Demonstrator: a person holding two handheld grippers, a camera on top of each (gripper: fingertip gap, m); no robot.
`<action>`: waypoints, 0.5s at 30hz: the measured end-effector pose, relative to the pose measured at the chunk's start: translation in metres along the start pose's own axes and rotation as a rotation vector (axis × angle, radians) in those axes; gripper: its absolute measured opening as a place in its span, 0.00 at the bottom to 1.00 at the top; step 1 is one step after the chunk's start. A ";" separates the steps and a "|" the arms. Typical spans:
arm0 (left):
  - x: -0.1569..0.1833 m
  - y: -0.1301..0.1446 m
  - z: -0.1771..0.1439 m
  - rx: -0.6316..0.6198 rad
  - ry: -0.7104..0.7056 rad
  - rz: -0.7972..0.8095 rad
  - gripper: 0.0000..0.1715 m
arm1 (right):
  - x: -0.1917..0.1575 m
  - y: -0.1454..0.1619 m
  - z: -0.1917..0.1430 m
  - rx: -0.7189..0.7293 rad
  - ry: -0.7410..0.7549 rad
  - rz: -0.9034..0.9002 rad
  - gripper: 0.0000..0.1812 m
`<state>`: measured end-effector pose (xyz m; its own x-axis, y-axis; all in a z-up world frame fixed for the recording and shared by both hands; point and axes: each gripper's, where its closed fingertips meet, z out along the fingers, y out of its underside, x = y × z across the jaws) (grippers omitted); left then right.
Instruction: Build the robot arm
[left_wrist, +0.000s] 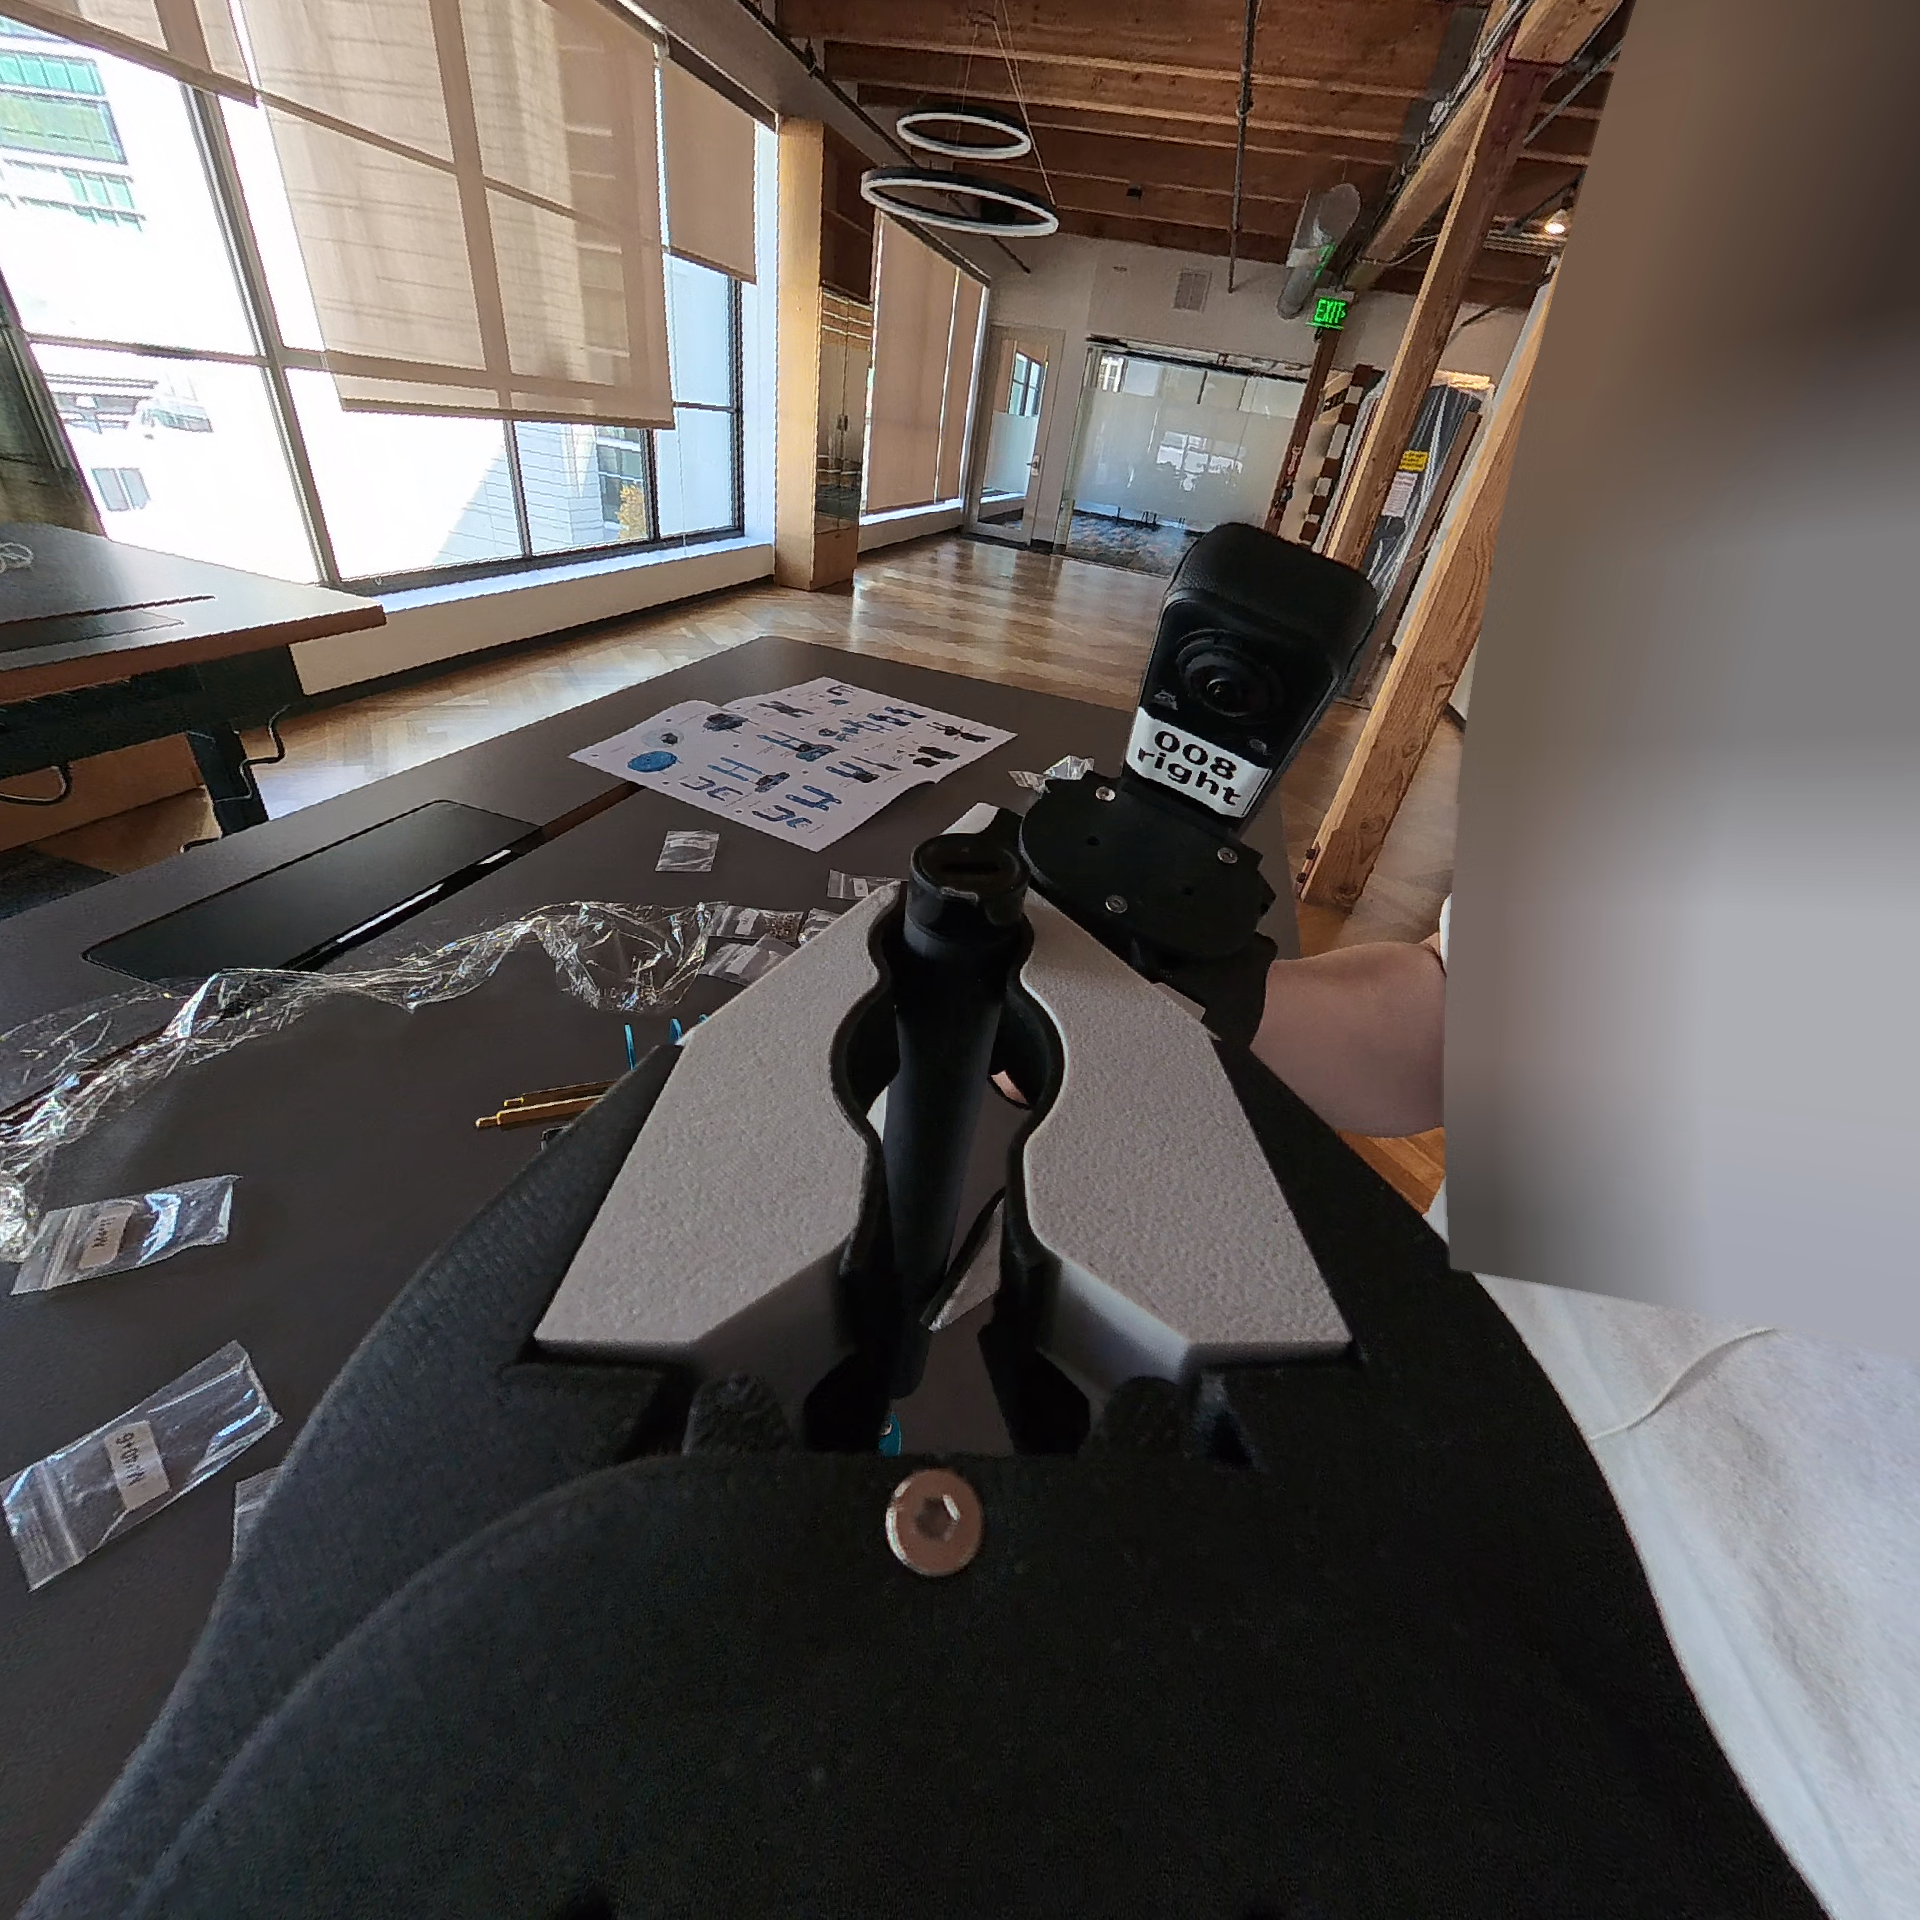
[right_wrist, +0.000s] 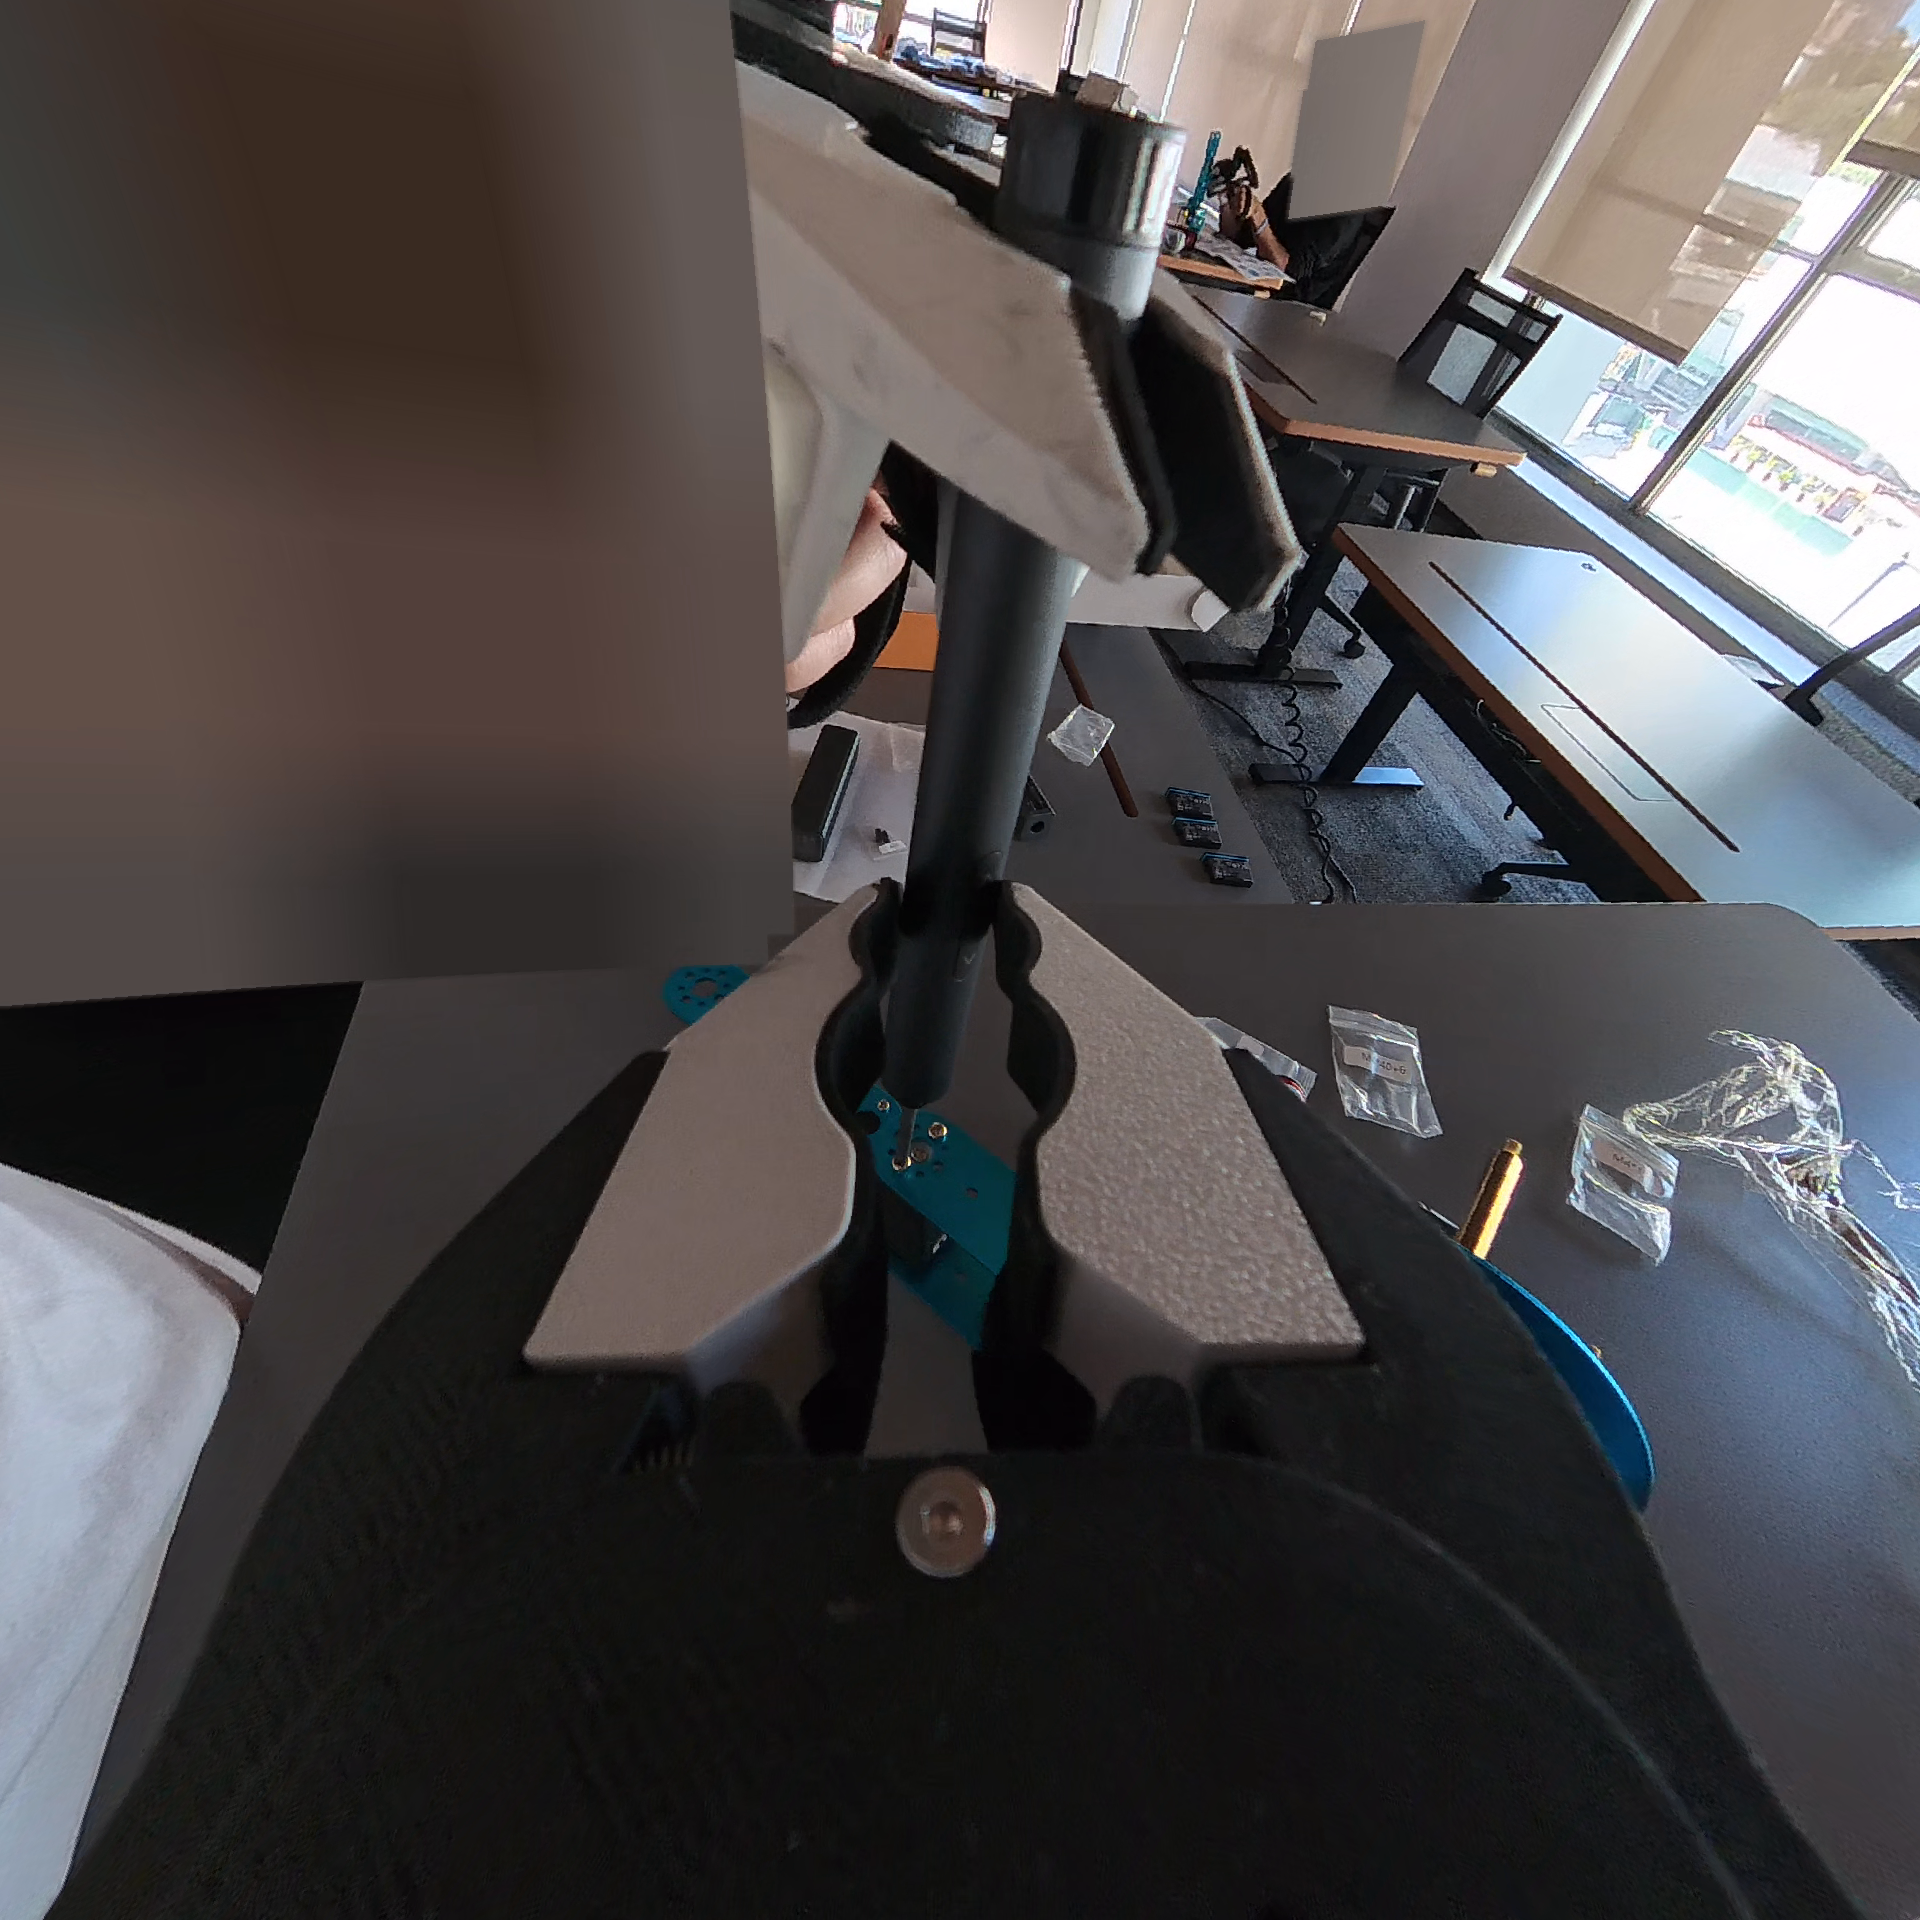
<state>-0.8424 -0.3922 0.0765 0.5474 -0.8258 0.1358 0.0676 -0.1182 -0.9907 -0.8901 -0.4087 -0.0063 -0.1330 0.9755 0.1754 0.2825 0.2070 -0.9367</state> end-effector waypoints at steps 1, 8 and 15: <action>0.000 0.000 0.000 0.000 -0.001 0.000 0.07 | 0.000 0.000 0.000 0.000 0.001 0.002 0.10; 0.000 0.000 0.000 0.008 0.008 -0.009 0.07 | 0.001 0.000 0.001 0.003 0.006 -0.003 0.10; 0.001 -0.005 -0.006 0.024 -0.010 -0.022 0.11 | 0.001 0.000 0.001 0.007 0.028 -0.024 0.10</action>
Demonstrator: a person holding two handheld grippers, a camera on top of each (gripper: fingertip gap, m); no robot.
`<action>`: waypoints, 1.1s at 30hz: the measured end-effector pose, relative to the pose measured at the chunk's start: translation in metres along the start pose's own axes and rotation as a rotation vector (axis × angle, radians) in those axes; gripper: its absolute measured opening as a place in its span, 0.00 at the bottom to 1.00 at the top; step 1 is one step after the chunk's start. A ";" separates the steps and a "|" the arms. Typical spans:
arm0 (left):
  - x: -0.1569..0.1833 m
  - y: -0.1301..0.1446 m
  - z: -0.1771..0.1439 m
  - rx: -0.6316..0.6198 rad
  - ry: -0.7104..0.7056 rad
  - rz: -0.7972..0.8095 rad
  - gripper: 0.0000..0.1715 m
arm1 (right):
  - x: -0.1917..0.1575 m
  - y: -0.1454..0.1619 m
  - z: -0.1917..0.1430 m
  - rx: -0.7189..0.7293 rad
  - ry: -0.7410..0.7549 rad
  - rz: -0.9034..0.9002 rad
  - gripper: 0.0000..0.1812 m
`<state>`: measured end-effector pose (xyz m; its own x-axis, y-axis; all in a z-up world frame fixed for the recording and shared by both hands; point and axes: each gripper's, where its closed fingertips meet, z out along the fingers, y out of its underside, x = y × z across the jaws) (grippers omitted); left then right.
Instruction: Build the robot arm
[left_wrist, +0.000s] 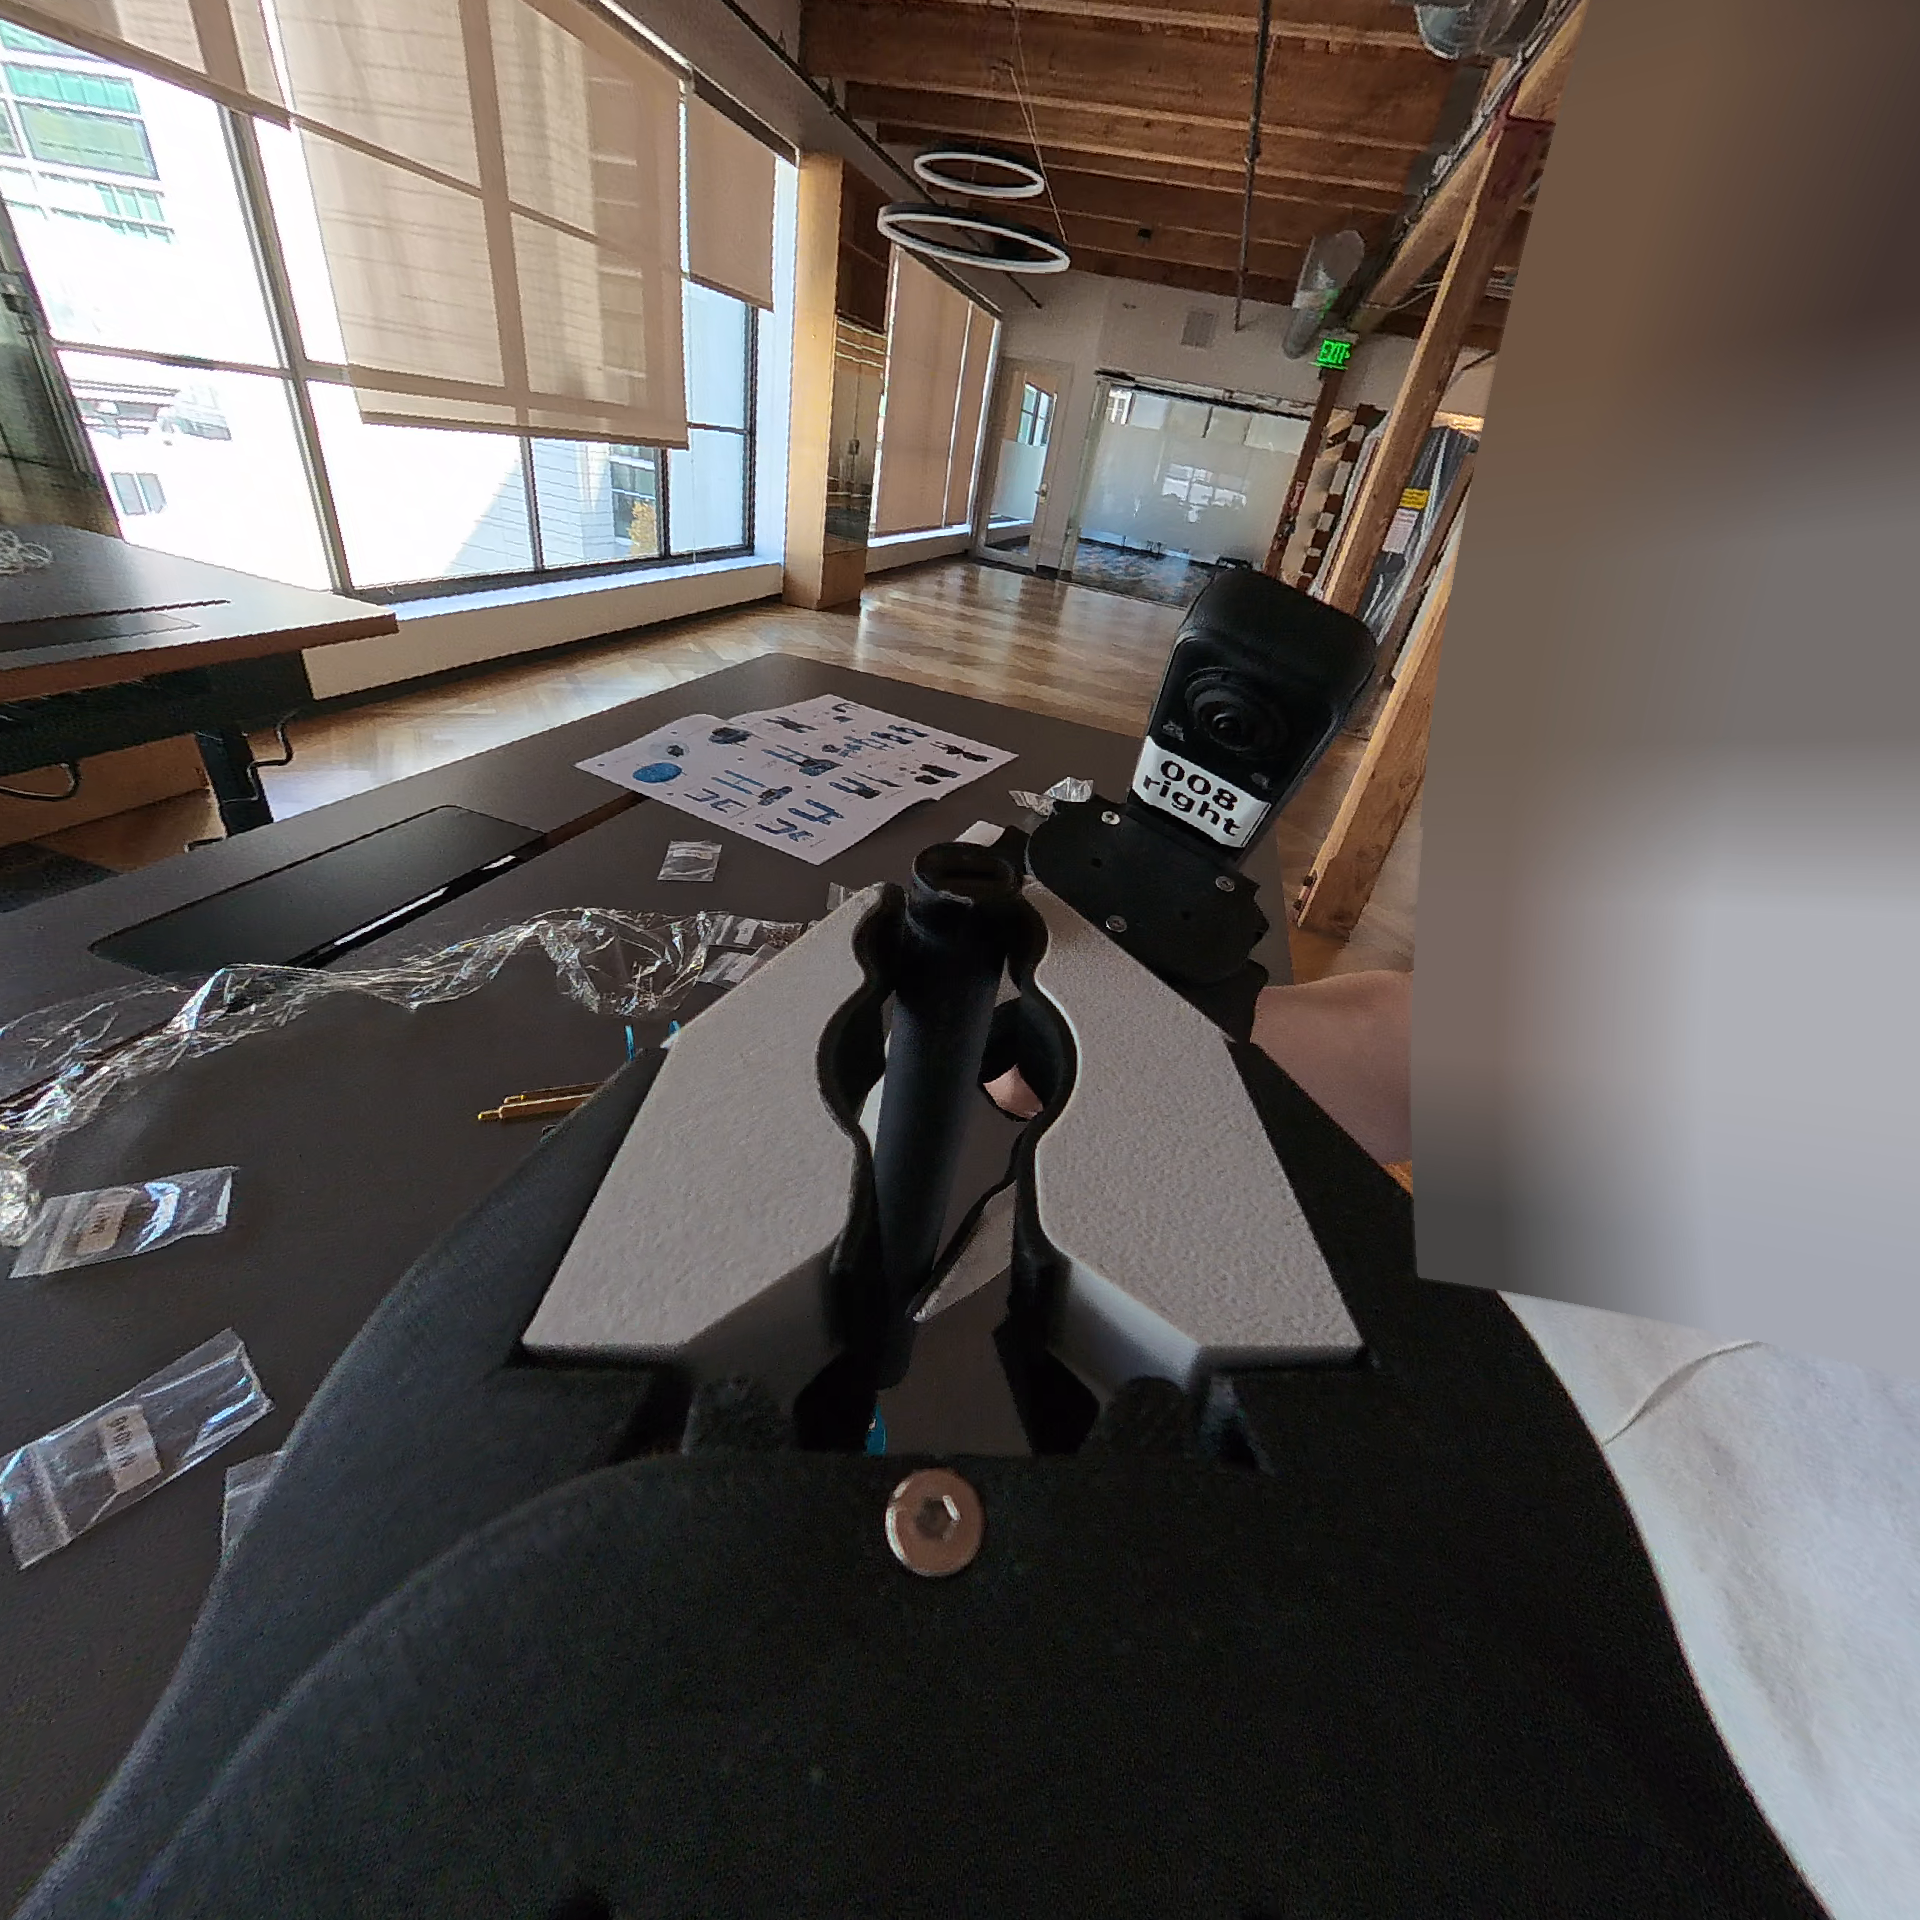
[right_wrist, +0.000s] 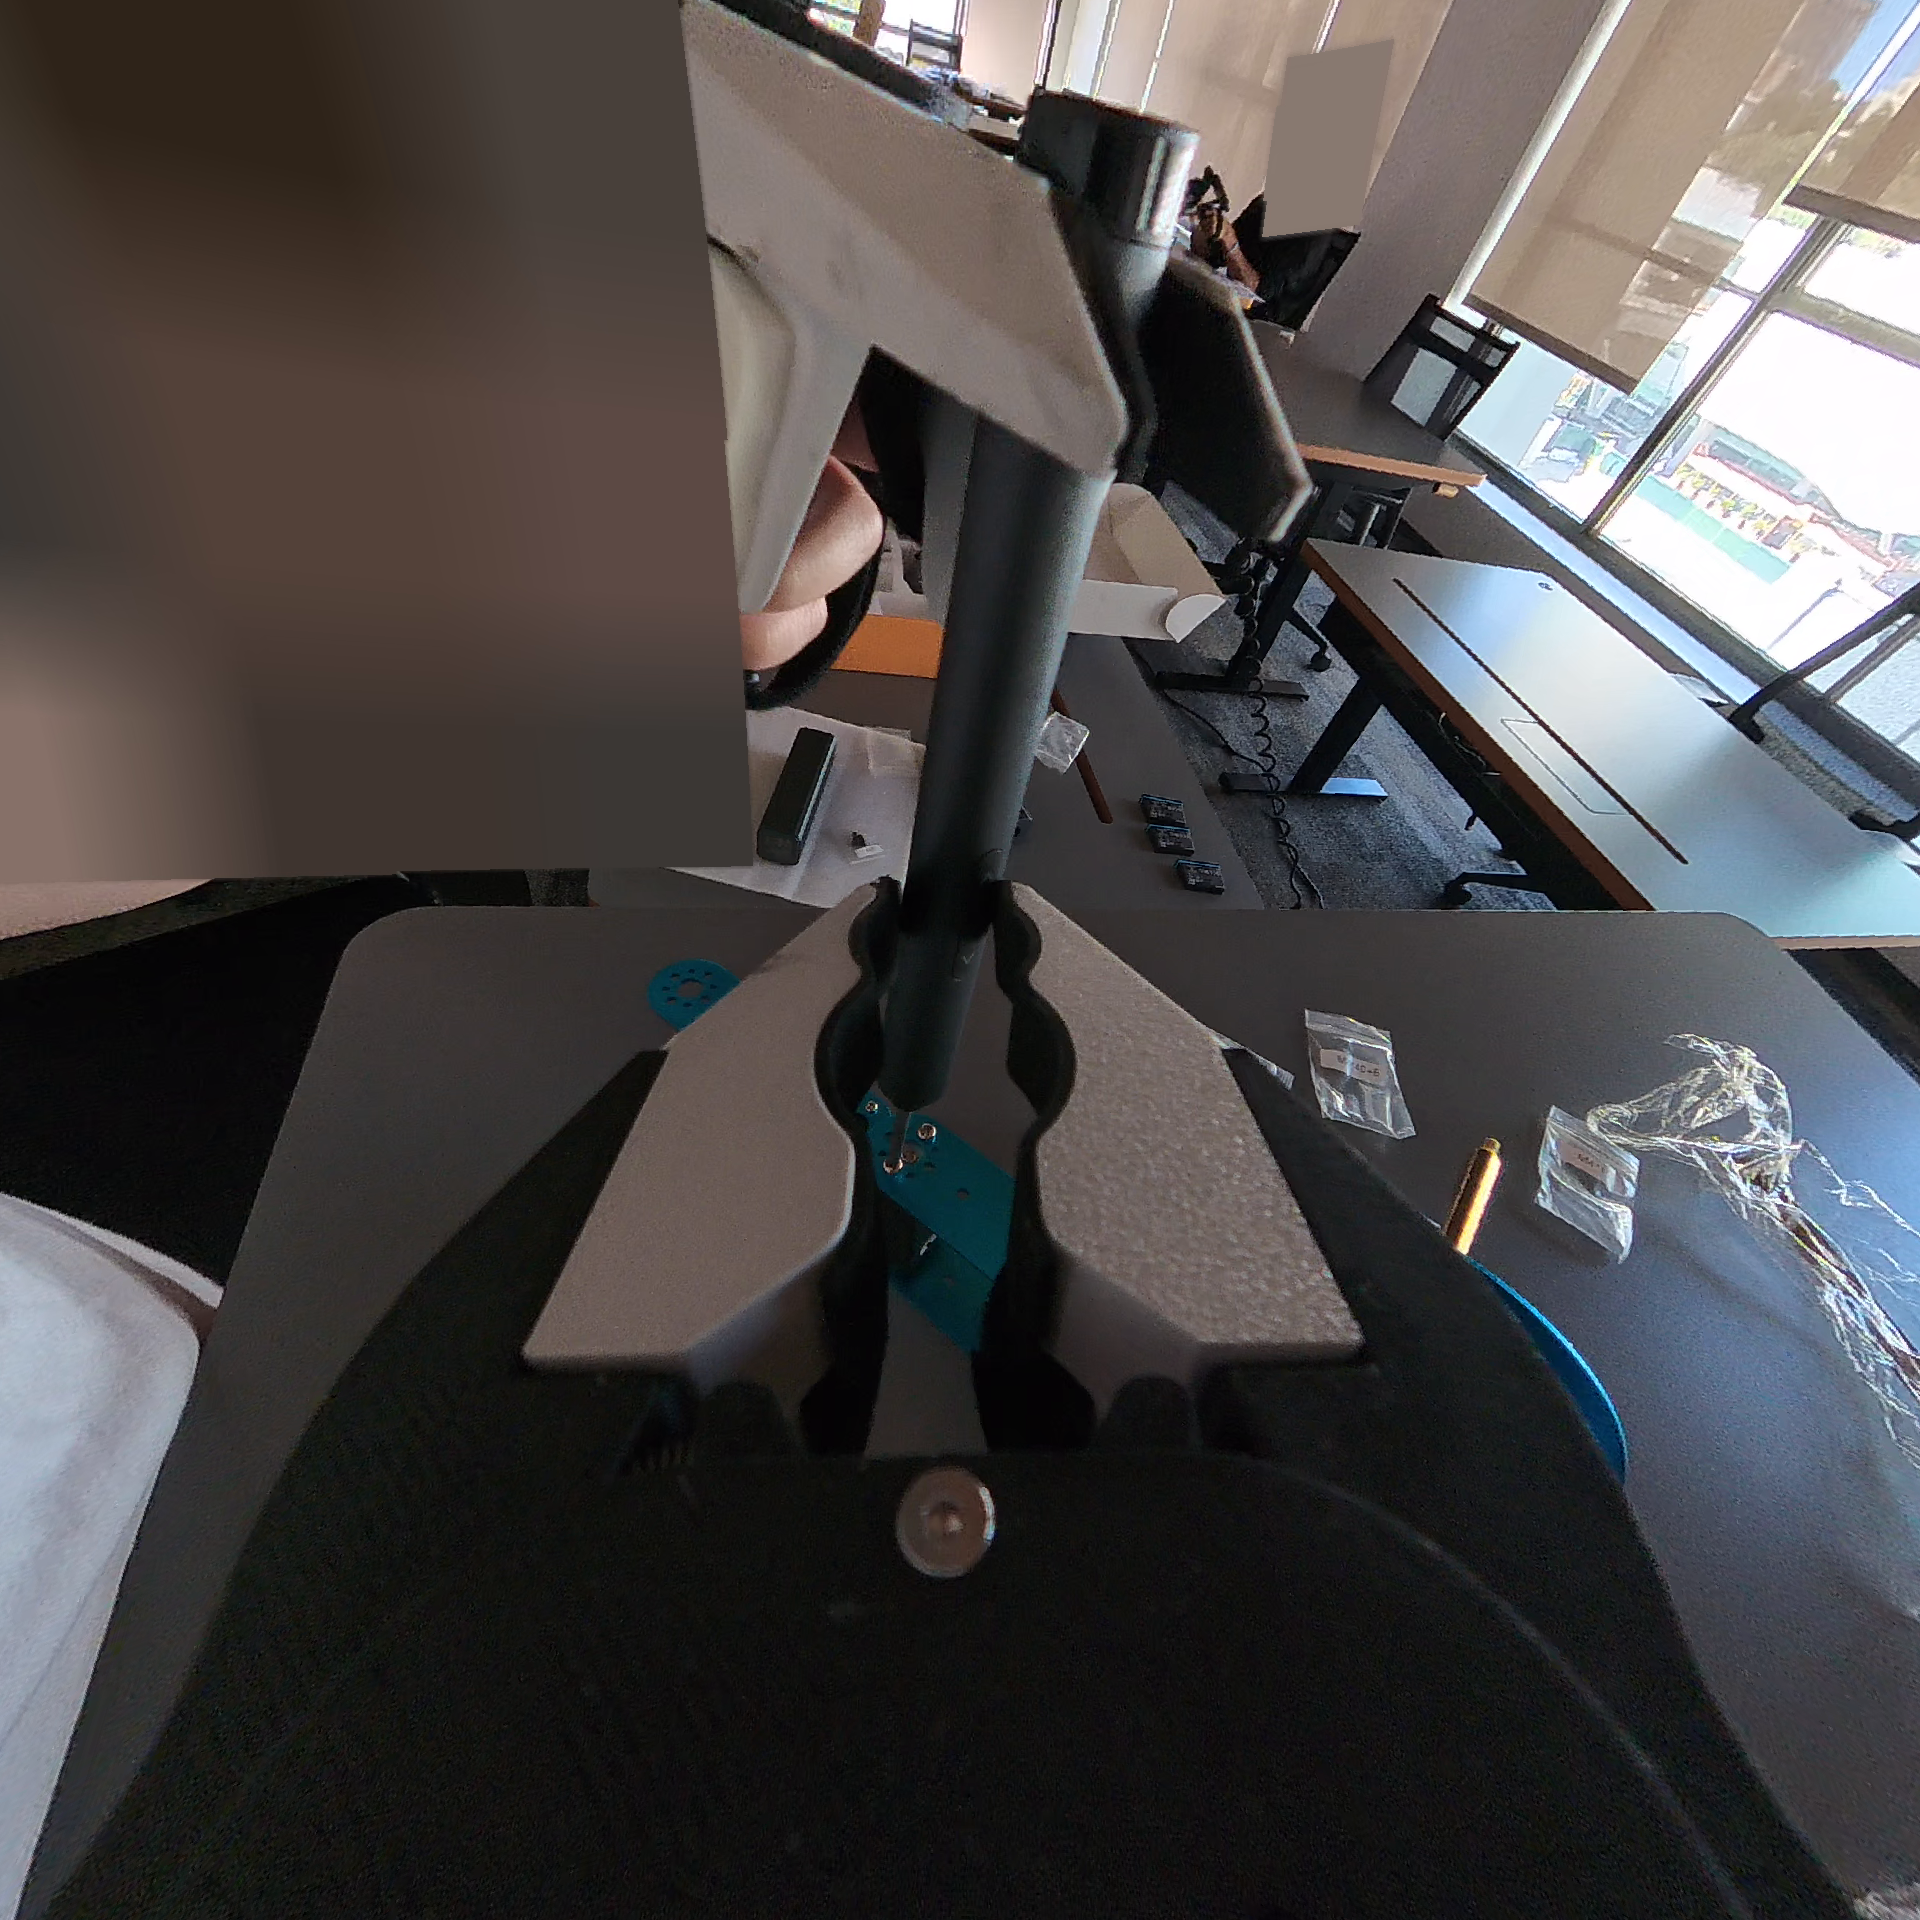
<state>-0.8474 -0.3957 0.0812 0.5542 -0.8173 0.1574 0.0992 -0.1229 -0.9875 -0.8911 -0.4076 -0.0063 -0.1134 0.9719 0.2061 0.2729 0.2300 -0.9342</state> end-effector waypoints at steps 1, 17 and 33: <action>0.001 0.000 -0.001 -0.001 -0.004 -0.002 0.11 | 0.000 0.000 0.000 0.002 0.001 0.001 0.10; -0.001 0.005 -0.003 -0.039 -0.083 0.051 0.10 | 0.004 0.003 -0.009 0.077 0.236 -0.016 0.16; 0.000 0.006 0.003 -0.059 -0.103 0.080 0.10 | 0.000 0.009 -0.014 0.209 0.513 0.041 0.10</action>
<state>-0.8443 -0.3942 0.0756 0.6410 -0.7639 0.0753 0.0039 -0.0948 -0.9955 -0.8753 -0.4048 -0.0110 0.3878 0.8913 0.2350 0.0661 0.2274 -0.9715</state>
